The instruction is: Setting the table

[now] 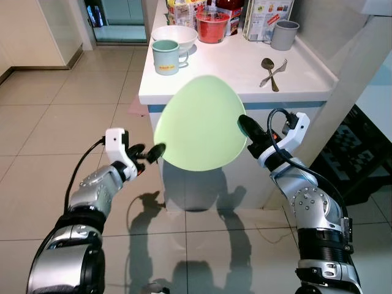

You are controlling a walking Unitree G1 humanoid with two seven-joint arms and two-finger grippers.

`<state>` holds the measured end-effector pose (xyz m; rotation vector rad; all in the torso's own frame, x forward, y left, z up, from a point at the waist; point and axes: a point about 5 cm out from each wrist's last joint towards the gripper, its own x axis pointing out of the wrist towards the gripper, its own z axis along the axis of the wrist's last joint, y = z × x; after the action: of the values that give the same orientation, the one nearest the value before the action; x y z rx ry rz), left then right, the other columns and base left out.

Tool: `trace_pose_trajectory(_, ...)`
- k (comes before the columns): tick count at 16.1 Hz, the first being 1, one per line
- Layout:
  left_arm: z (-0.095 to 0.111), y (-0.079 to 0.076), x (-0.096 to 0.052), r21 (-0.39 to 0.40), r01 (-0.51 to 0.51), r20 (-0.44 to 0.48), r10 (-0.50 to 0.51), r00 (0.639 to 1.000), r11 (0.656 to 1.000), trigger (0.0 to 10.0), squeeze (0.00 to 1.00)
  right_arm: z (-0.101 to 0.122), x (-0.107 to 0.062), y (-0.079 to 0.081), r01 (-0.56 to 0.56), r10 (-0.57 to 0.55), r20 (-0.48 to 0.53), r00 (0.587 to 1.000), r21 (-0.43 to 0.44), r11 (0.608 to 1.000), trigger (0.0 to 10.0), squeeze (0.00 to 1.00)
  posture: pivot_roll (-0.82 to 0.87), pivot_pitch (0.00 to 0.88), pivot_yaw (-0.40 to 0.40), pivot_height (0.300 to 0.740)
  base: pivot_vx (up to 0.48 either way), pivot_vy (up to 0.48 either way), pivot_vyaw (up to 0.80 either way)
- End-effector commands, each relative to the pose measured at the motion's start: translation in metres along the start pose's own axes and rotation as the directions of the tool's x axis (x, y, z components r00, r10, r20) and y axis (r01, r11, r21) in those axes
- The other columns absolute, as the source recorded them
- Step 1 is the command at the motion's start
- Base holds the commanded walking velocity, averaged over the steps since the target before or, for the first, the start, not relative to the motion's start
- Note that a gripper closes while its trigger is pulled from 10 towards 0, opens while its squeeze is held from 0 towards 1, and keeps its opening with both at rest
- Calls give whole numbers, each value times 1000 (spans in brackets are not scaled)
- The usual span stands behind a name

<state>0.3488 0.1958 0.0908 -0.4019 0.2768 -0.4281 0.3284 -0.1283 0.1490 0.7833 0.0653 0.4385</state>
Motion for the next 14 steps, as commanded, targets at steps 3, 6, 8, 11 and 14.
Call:
trace_pose_trajectory(3,11,-18,11,-101,119,66,-113,991,988,10000,0,7,2,9,-36,36,31,999,4,999,10000,0,-5,0,11,740,0,0,0)
trace_pose_trajectory(6,19,-30,17,-91,171,105,-162,981,981,10000,0,2,2,6,-21,21,11,1000,2,1000,10000,0,-2,0,8,740,0,0,0)
trace_pose_trajectory(8,25,-33,19,-62,161,138,-151,979,985,0,0,-1,2,2,-6,6,1,1000,2,1000,10000,0,0,0,7,740,0,0,0)
trace_pose_trajectory(11,30,-35,19,-35,163,161,-155,975,986,0,0,-6,-1,-6,29,-29,-9,1000,1,1000,10000,0,-1,0,10,740,0,0,0)
trace_pose_trajectory(14,36,-39,18,-20,192,196,-185,963,981,0,0,-9,-3,-12,52,-53,-23,998,-17,998,10000,0,-1,0,11,740,0,0,0)
